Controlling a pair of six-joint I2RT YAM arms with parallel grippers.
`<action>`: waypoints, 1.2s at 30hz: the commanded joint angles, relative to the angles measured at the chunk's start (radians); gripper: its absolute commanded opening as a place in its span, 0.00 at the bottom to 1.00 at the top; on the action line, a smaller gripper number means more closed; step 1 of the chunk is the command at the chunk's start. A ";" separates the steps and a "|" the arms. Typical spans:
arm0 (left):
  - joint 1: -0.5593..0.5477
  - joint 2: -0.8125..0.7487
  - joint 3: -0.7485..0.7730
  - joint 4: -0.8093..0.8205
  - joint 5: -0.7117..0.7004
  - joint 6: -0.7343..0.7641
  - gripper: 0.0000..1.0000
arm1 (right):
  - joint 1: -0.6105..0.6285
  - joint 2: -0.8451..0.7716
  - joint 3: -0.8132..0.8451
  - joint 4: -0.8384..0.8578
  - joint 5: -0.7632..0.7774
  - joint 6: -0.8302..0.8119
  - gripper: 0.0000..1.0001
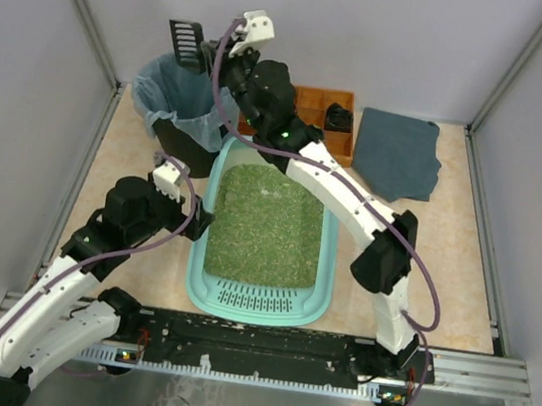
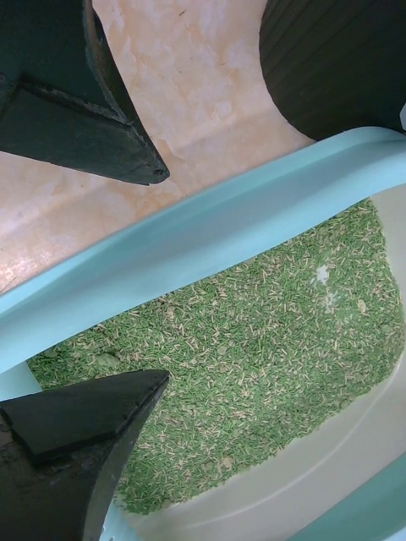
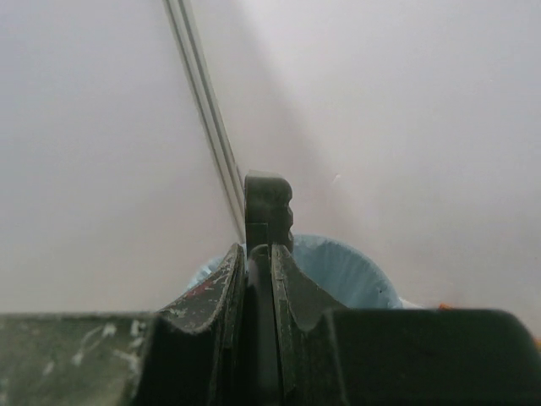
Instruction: Clean the litter box
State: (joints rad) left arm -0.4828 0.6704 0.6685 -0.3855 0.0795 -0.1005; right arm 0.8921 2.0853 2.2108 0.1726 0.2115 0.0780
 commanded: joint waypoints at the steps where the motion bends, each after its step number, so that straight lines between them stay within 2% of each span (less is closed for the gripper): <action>1: -0.007 0.008 -0.003 0.005 0.005 -0.002 0.95 | 0.001 -0.203 -0.069 0.055 0.091 0.156 0.00; 5: -0.007 0.006 -0.003 0.005 0.009 -0.004 0.95 | -0.005 -0.353 -0.255 0.047 0.111 0.217 0.00; 13: -0.007 -0.008 -0.004 0.004 -0.002 -0.007 0.95 | -0.018 -0.740 -0.734 0.121 0.188 0.275 0.00; 22: -0.008 -0.003 -0.004 0.008 0.010 -0.008 0.95 | -0.023 -1.056 -1.061 -0.200 0.327 0.410 0.00; 27: -0.007 0.009 -0.004 0.014 0.029 -0.006 0.95 | -0.024 -1.140 -1.144 -0.418 0.353 0.459 0.00; 31: -0.008 0.010 -0.003 0.011 0.025 -0.006 0.94 | -0.023 -1.126 -1.150 -0.579 0.351 0.522 0.00; 36: -0.007 0.015 -0.004 0.013 0.028 -0.006 0.94 | -0.024 -1.069 -1.181 -0.617 0.303 0.615 0.00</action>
State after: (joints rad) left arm -0.4828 0.6846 0.6685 -0.3885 0.0914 -0.1013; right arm 0.8742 0.9798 1.0527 -0.3893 0.5335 0.5934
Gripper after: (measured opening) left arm 0.944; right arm 0.157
